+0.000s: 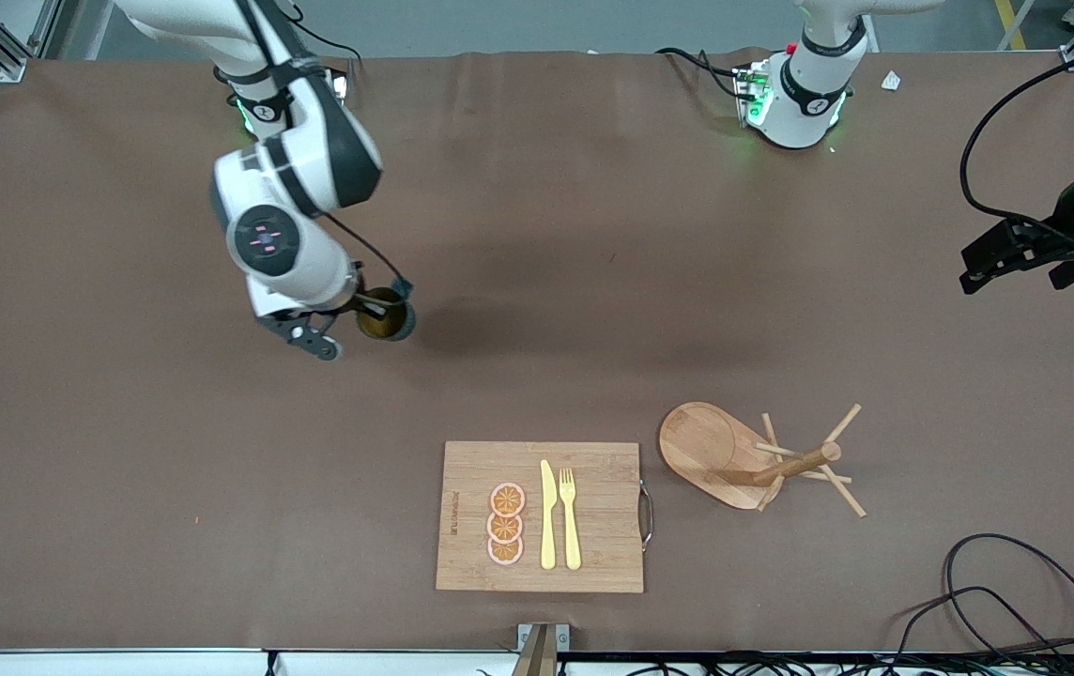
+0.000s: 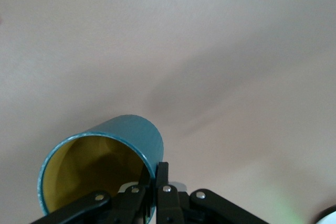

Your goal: Transfer cup from left to right arm and place

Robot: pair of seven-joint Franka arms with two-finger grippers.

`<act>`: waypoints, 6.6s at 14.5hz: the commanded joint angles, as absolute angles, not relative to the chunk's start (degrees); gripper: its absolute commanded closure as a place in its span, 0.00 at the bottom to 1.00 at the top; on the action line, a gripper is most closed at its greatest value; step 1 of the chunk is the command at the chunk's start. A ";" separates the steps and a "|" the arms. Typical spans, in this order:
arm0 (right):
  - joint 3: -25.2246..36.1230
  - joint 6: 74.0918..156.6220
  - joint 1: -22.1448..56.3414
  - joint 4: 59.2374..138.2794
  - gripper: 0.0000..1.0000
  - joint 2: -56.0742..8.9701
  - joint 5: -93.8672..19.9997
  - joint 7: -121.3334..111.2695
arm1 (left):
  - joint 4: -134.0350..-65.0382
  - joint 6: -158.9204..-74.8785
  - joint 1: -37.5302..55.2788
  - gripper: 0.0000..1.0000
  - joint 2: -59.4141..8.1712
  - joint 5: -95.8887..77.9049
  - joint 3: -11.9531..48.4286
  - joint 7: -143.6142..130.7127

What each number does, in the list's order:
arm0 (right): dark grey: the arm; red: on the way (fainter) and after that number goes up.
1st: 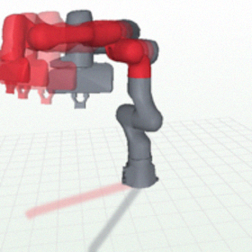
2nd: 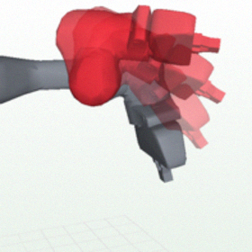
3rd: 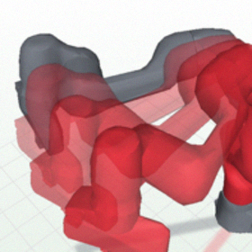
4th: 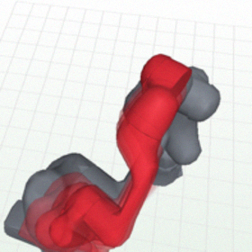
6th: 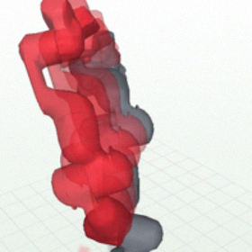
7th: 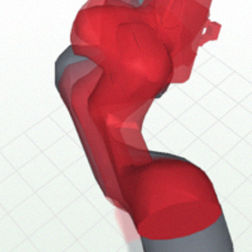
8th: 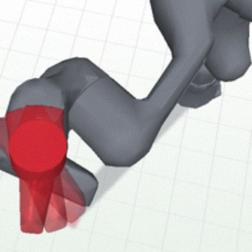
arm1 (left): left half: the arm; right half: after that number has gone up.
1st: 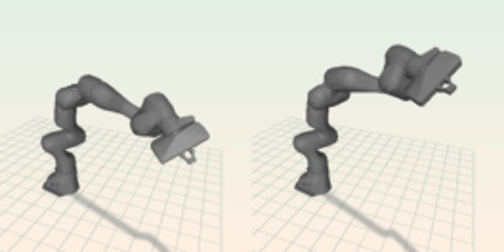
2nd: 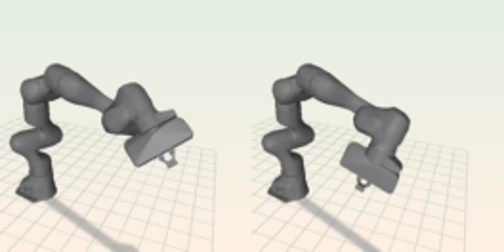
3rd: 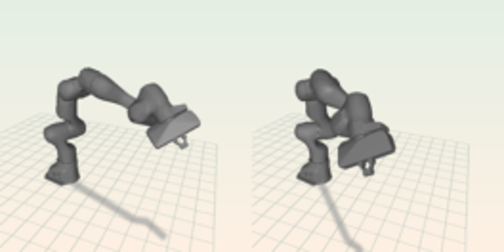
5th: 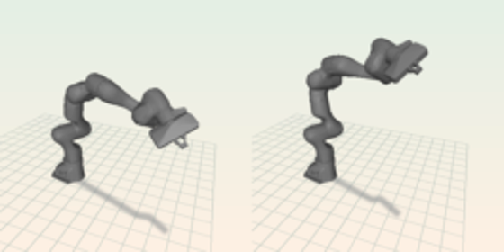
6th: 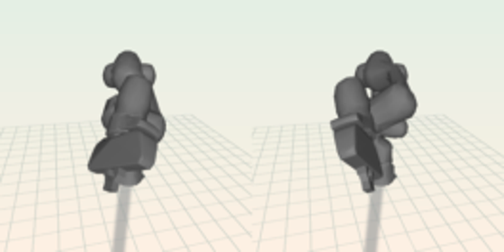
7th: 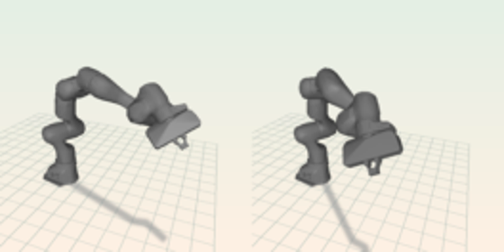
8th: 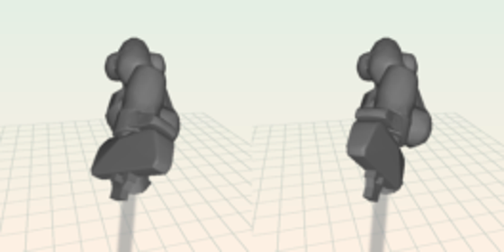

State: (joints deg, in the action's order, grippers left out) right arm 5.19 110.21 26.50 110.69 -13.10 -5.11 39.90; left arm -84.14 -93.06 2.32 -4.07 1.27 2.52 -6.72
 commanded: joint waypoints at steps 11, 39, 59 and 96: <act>4.48 117.58 1.42 113.38 1.00 -10.37 1.23 -44.15 | -84.29 -92.37 2.37 0.00 -4.31 -0.09 3.07 -6.33; 2.90 140.45 -5.01 123.93 1.00 -17.05 0.35 -84.46 | -81.74 -88.42 2.98 0.00 -6.07 -0.53 5.27 -6.42; 3.08 108.40 -5.71 107.51 0.00 -10.47 0.09 -57.60 | -81.39 -88.24 2.55 0.00 -5.71 1.22 5.89 -4.15; 3.08 79.52 -1.14 93.40 0.00 5.87 0.09 -4.04 | -81.21 -88.15 2.37 0.00 -5.80 1.58 5.89 -3.52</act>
